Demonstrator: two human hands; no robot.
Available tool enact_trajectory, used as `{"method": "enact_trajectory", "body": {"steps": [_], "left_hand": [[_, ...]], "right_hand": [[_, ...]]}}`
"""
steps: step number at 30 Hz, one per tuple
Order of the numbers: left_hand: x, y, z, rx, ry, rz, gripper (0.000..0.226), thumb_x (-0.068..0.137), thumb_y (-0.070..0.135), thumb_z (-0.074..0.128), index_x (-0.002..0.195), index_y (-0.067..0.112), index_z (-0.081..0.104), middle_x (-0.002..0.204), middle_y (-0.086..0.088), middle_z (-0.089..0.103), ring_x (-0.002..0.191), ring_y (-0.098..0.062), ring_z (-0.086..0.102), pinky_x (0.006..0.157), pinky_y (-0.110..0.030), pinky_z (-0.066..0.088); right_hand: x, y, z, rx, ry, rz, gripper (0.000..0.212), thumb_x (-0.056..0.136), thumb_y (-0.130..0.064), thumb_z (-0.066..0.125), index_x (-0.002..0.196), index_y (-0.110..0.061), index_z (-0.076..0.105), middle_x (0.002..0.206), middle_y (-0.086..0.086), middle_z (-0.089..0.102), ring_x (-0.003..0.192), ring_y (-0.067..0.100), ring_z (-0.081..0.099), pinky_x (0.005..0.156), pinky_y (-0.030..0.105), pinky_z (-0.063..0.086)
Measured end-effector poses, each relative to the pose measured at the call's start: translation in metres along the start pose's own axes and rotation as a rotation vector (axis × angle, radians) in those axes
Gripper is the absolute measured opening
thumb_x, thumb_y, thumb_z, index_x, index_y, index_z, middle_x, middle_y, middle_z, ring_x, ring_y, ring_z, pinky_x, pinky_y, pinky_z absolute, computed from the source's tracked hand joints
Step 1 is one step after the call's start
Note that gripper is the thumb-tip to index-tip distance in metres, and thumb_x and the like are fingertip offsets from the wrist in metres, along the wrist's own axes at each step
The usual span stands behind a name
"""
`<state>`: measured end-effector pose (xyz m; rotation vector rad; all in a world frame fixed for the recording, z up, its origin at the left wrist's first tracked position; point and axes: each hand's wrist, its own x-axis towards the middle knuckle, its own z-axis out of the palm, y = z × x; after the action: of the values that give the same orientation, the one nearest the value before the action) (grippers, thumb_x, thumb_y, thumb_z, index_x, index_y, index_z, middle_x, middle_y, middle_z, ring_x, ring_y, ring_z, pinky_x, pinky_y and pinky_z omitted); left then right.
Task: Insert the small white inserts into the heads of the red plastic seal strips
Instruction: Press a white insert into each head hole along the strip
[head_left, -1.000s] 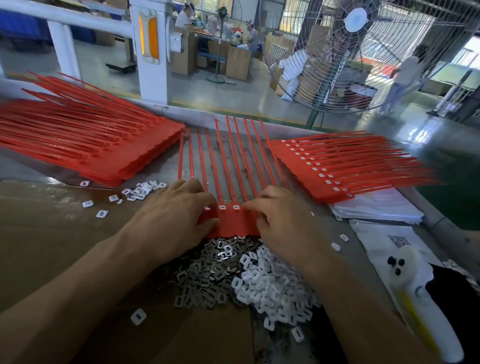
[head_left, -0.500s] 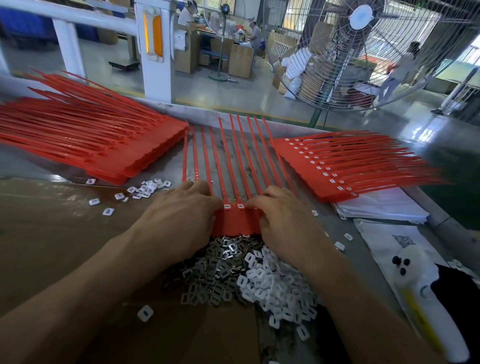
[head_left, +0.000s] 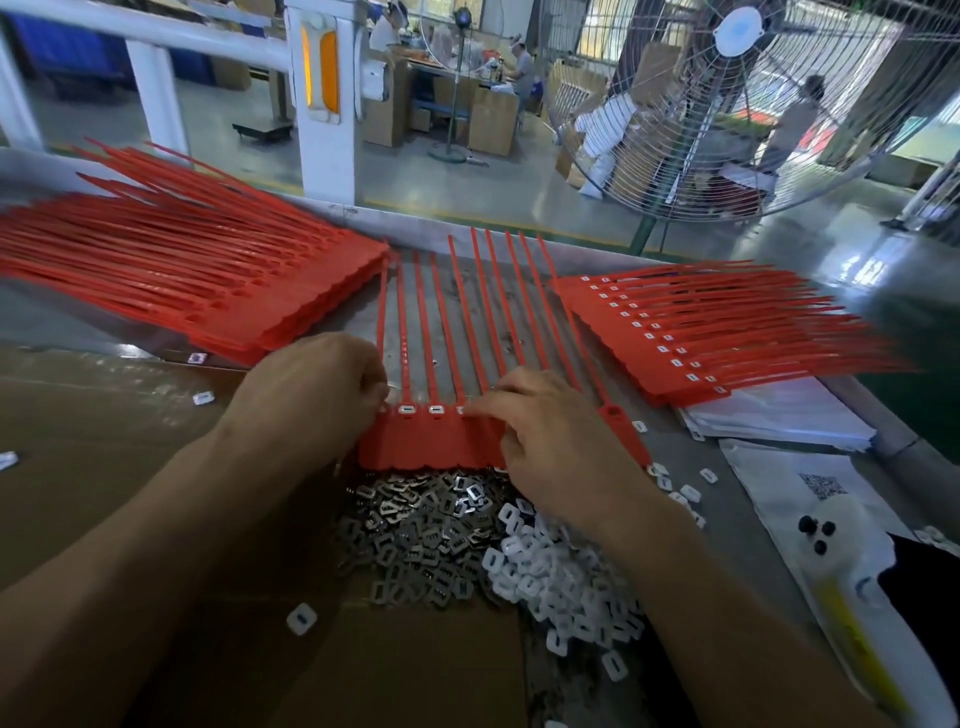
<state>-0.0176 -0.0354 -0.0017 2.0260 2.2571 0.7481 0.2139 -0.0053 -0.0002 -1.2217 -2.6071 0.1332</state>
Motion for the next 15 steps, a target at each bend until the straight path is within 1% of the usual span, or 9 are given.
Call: {"method": "enact_trajectory", "body": {"steps": [2,5,7,10,15], "left_hand": [[0.001,-0.001,0.001,0.002,-0.048,-0.033,0.009,0.087,0.036,0.070,0.093,0.030,0.073,0.095,0.007,0.071,0.092,-0.019,0.065,0.083,-0.038,0.053],[0.001,0.000,0.004,-0.023,-0.063,-0.041,0.008,0.086,0.040,0.071,0.091,0.034,0.071,0.089,0.011,0.067,0.084,-0.013,0.059,0.078,-0.035,0.050],[0.001,0.000,0.005,-0.031,-0.071,-0.038,0.007,0.086,0.041,0.072,0.088,0.035,0.070,0.085,0.013,0.063,0.082,-0.012,0.058,0.076,-0.033,0.048],[0.002,0.000,0.004,-0.064,-0.084,-0.048,0.006,0.085,0.039,0.074,0.084,0.035,0.069,0.081,0.014,0.061,0.081,-0.013,0.060,0.076,-0.033,0.049],[0.001,0.003,0.004,-0.074,-0.102,-0.043,0.009,0.085,0.036,0.074,0.081,0.036,0.066,0.080,0.015,0.061,0.081,-0.012,0.059,0.078,-0.035,0.051]], "right_hand": [[0.002,-0.003,-0.003,-0.033,-0.021,0.004,0.048,0.099,-0.010,0.050,0.141,-0.030,0.060,0.131,-0.007,0.054,0.126,0.015,0.046,0.109,0.037,0.038],[0.005,-0.010,-0.005,-0.090,-0.049,0.007,0.048,0.098,-0.011,0.048,0.140,-0.031,0.060,0.127,-0.004,0.055,0.123,0.019,0.049,0.106,0.042,0.042],[0.008,-0.012,-0.006,-0.106,-0.047,0.018,0.047,0.098,-0.010,0.047,0.138,-0.031,0.062,0.123,-0.004,0.056,0.122,0.020,0.050,0.104,0.043,0.044],[0.009,-0.014,-0.007,-0.108,-0.052,0.035,0.047,0.098,-0.010,0.047,0.135,-0.034,0.064,0.120,-0.005,0.056,0.120,0.019,0.052,0.103,0.043,0.044],[0.008,-0.010,-0.005,-0.063,-0.040,0.030,0.043,0.099,-0.014,0.048,0.134,-0.034,0.065,0.120,-0.006,0.057,0.119,0.018,0.051,0.103,0.043,0.044]]}}
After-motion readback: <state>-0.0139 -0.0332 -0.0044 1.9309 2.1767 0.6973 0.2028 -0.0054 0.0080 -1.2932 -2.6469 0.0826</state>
